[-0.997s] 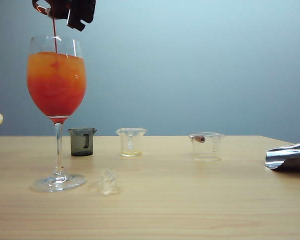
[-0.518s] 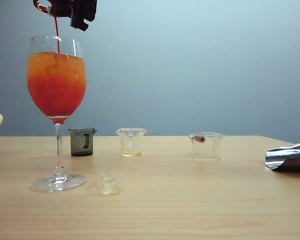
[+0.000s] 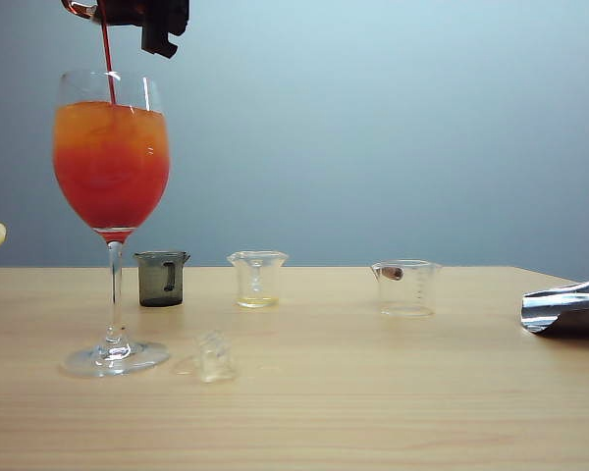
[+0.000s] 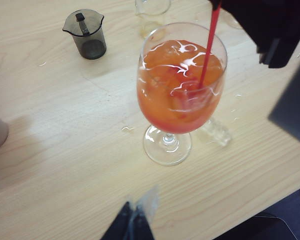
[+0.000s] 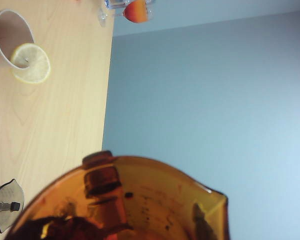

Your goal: Pick up the fourth measuring cup from the left, pour the grenadine inside into the goblet, and finally put the measuring cup back in its original place.

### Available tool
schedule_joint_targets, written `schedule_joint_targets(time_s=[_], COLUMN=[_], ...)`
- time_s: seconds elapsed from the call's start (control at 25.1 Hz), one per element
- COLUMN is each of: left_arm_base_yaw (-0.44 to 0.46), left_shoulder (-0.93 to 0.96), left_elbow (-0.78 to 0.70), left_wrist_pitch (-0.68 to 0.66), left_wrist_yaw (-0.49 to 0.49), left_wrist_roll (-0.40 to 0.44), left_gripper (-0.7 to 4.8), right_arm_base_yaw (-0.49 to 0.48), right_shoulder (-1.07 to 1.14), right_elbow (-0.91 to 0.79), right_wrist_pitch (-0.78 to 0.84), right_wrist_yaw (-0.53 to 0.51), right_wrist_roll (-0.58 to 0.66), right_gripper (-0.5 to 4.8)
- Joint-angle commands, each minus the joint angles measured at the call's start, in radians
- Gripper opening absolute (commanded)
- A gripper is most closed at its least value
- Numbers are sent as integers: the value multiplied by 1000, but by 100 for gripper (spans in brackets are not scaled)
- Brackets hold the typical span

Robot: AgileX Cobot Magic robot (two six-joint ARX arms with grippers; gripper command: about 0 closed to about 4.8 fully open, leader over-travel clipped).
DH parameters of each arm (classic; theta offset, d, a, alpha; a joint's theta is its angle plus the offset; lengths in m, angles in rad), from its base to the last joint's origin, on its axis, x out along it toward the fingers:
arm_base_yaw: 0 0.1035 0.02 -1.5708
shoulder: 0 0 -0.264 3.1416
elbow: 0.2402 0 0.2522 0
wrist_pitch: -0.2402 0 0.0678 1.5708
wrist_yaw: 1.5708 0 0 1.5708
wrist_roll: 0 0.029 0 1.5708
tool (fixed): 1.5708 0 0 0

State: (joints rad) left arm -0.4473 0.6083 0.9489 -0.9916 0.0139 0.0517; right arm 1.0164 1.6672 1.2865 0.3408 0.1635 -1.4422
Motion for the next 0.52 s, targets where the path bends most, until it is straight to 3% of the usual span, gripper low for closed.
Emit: schedule_joint_targets(time_s=[0.04, 0.52], left_arm_base_yaw=[0, 0], left_shoulder=[0, 0], left_elbow=[5, 5], left_wrist_pitch=[4, 5], left_wrist_yaw=[-3, -3], left_wrist_roll=[0, 0], left_gripper=[-4, -4], right_arm_base_yaw=[2, 2], right_shoulder=[-8, -8], right_elbow=[6, 6], right_wrist_pitch=[31, 30], right_wrist_yaw=[-6, -7], right_wrist_roll=[-8, -86], right_gripper=[166, 165])
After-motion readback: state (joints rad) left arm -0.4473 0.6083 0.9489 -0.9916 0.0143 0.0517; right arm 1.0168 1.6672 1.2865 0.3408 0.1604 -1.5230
